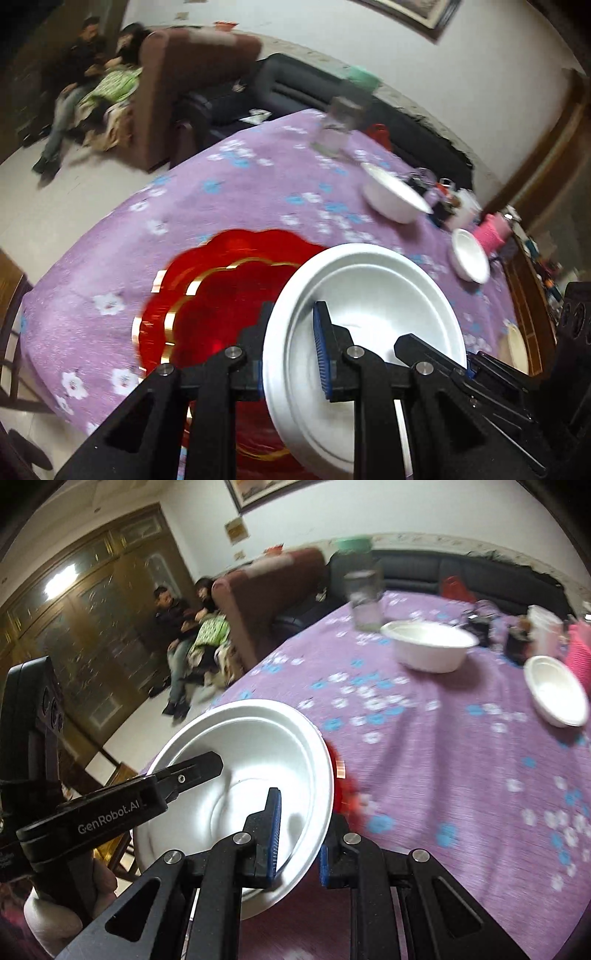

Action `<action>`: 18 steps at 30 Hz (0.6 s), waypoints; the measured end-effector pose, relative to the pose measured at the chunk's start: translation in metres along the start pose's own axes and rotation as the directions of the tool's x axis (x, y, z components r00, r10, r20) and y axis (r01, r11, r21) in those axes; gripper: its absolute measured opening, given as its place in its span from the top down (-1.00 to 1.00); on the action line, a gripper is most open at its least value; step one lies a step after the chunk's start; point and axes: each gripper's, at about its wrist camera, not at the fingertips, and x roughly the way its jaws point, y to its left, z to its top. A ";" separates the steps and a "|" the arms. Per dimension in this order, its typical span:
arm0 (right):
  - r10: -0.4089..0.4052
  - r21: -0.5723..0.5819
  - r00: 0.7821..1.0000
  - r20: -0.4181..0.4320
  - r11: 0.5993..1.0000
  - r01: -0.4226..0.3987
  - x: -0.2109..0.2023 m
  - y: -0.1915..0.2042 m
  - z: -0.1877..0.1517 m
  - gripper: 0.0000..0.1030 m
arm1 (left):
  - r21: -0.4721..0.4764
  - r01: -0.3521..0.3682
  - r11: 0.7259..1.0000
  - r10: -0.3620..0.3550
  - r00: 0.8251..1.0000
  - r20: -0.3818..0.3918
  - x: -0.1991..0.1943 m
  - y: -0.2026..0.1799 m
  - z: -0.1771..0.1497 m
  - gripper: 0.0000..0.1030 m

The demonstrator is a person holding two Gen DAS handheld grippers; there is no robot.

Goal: Organize plates and bowls
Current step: 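Carry the white bowl over the red plates and lower it onto them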

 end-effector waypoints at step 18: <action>-0.039 -0.022 0.990 -0.139 0.999 0.036 0.070 0.009 -0.004 0.66 | -0.078 0.004 0.997 -0.004 1.000 0.005 0.009 0.039 0.007 -0.01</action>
